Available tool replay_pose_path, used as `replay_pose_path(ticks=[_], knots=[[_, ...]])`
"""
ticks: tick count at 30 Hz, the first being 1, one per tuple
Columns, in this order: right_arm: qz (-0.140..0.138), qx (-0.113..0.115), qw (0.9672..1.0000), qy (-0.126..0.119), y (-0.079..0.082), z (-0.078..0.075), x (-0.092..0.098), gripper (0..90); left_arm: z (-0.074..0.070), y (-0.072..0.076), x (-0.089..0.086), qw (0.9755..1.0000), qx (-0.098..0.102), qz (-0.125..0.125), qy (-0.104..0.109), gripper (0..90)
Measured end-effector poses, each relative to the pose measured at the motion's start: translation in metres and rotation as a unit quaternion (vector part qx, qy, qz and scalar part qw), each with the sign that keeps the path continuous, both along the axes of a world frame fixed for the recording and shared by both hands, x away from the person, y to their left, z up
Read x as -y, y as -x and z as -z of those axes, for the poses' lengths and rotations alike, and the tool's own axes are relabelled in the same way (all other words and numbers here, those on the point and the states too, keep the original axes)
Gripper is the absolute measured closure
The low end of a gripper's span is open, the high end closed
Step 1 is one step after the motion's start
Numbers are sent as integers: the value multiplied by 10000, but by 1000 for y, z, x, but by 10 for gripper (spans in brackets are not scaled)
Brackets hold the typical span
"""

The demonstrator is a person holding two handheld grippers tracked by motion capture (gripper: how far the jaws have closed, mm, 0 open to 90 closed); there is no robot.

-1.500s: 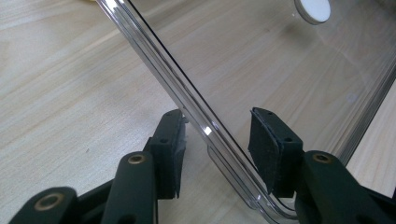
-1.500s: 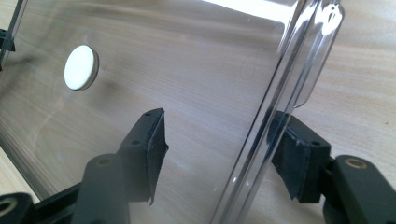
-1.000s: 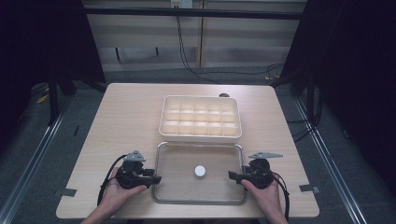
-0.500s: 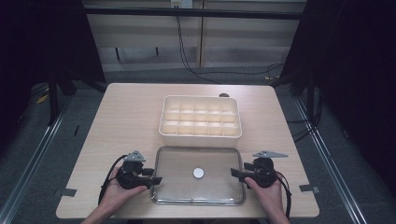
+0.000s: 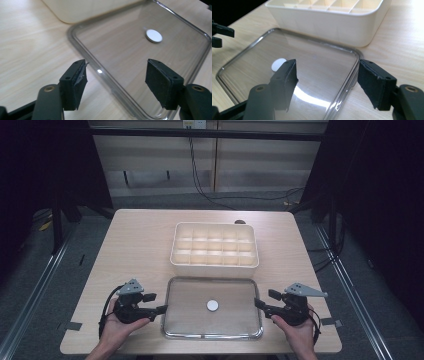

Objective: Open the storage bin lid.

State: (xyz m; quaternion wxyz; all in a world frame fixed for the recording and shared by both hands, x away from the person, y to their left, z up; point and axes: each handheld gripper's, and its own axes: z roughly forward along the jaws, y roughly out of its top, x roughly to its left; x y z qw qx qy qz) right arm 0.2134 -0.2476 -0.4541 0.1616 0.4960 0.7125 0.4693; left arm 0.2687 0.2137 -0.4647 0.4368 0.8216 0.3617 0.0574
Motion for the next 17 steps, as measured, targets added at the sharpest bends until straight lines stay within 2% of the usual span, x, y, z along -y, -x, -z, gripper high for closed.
replay_pose_path(ticks=[2, 3, 7, 11, 13, 15, 17], knots=[[74, 131, 9999, -34, 5, -4, 4, 318, -2, 2, -6, 9999, 77, -117, 7, 309], [161, 279, 9995, -62, 9, -6, 7, 316, -2, 2, -9, 9999, 88, -107, -3, 302], [340, 462, 9983, -116, 18, -14, 17, 285, -6, 4, -22, 9990, 273, -338, 76, 304], [469, 488, 9976, -174, 22, -17, 30, 277, -9, 3, -36, 9975, 305, -591, 226, 304], [596, 517, 9967, -183, 23, -18, 36, 277, -9, 3, -40, 9977, 323, -556, 216, 294], [747, 572, 9955, -106, 25, -20, 41, 277, -9, 3, -44, 9968, 411, -671, 155, 302], [804, 592, 9950, -85, 24, -19, 44, 276, -8, 2, -47, 9954, 463, -825, 180, 304]])
